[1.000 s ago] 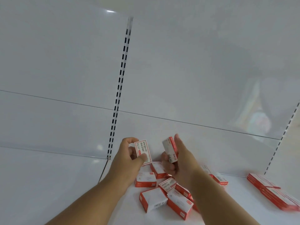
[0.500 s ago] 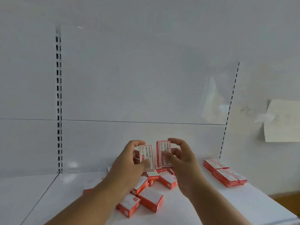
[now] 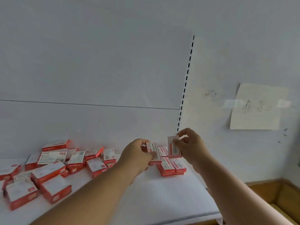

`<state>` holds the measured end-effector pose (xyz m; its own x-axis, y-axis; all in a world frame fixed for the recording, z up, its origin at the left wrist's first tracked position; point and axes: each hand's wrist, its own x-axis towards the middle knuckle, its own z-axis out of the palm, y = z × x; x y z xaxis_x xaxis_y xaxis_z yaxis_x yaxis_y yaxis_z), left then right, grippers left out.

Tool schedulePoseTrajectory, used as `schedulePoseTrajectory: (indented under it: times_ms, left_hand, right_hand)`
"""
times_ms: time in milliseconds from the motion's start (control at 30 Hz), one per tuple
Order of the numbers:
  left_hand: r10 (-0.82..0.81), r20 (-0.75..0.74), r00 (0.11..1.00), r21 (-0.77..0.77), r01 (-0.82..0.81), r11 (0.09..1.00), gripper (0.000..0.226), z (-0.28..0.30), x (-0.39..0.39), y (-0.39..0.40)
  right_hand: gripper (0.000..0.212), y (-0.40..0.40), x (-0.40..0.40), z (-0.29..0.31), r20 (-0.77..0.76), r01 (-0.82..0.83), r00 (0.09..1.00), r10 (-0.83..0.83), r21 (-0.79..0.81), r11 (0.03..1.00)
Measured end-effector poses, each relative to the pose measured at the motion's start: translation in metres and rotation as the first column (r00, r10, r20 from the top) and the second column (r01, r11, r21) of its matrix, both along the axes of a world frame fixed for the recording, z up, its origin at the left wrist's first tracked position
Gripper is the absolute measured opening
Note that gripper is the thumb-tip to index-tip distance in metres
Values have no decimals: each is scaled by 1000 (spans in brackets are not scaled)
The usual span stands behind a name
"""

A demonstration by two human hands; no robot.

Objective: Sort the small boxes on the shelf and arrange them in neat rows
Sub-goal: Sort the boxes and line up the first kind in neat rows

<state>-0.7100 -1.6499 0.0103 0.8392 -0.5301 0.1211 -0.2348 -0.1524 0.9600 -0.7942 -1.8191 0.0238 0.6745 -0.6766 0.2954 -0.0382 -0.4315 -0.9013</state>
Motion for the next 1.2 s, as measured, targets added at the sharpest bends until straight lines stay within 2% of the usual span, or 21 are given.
schedulePoseTrajectory:
  times_ms: [133,367,533,700,800,867,967,1200]
  left_hand:
    - [37,24,999,135,-39,990,27,-8,0,-33]
    - [121,118,986,211,-143,967,16,6,14,-65]
    - [182,183,966,305,-231,924,13,5,39,-88]
    - [131,230,964,484,-230,844,25,-10,56,-100]
    - [123,323,938,553,-293,780,34,-14,57,-102]
    - [137,405,904,535,-355,766,35,-14,54,-99]
    - [147,492,858,473,-406,782,23,-10,49,-83]
    - [110,556,824,451,-410,792,18,6,56,-2]
  right_hand:
    - [10,-35,7,-13,-124,-20,992,16,-26,999]
    - [11,-55,29,-12,-199,-39,980,33,-30,999]
    - [18,-60,54,-12,-311,-29,950,-36,-203,979]
    - [24,-62,69,-20,-453,-67,885,-108,-355,933]
    - [27,-64,70,-21,-521,-94,835,-178,-453,886]
    - [26,-62,68,-17,-481,-87,858,-181,-482,872]
    - [23,-50,64,-6,-384,-92,913,-136,-518,850]
    - [14,14,84,21,-248,-127,968,-32,-598,792]
